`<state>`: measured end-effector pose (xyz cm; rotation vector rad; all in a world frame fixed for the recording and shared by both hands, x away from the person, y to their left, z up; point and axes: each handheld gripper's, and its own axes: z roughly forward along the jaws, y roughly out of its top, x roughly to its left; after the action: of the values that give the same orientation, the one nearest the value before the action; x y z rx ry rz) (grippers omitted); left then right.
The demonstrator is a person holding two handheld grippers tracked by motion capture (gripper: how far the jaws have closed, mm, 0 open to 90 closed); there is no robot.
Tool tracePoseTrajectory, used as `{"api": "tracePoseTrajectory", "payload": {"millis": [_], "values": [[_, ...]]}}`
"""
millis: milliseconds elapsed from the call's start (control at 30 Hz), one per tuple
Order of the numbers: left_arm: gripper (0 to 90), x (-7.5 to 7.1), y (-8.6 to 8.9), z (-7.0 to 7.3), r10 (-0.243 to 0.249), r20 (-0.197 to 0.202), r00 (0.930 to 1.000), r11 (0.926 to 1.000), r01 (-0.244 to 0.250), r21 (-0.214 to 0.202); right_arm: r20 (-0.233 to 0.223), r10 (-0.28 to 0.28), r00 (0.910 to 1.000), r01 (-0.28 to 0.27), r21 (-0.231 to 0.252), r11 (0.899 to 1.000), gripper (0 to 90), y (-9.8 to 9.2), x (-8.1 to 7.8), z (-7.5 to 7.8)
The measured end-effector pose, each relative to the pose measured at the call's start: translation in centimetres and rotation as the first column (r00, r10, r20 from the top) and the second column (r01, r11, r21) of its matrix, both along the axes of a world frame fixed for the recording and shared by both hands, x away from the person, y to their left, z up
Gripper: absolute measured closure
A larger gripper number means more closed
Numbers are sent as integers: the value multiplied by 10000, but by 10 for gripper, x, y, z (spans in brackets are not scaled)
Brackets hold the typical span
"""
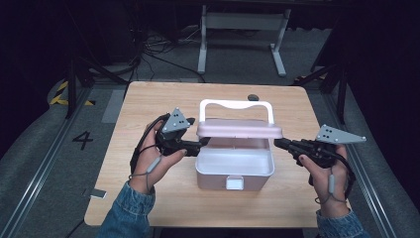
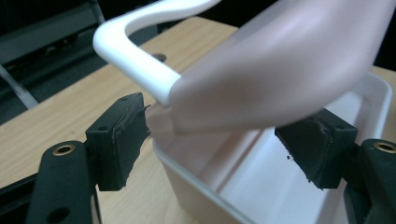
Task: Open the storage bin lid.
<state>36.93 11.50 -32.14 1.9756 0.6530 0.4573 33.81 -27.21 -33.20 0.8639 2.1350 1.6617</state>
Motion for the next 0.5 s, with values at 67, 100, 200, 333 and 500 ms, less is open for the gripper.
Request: {"api": "tracePoseTrajectory", "payload": {"millis": [67, 100, 200, 333, 500], "values": [[259, 1, -2, 0, 33, 123, 9999, 9998, -31, -193, -15, -10, 10000, 10, 67, 10000, 900, 0, 0, 0], [260, 1, -4, 0, 95, 227, 9997, 9994, -88, -329, -65, -5, 10000, 6, 107, 9999, 900, 0, 0, 0], [270, 3, -6, 1, 170, 444, 9989, 9974, -139, -708, -213, 27, 9998, -21, 279, 9996, 900, -2, 0, -1], [286, 4, -9, 2, 117, 706, 9974, 9961, -55, -885, -244, -102, 9997, 111, 386, 9992, 900, -5, -2, -1], [369, 3, -14, 3, -115, 754, 9971, 9953, 186, -948, -346, -301, 9989, 318, 485, 9983, 900, -10, -3, -3]]}}
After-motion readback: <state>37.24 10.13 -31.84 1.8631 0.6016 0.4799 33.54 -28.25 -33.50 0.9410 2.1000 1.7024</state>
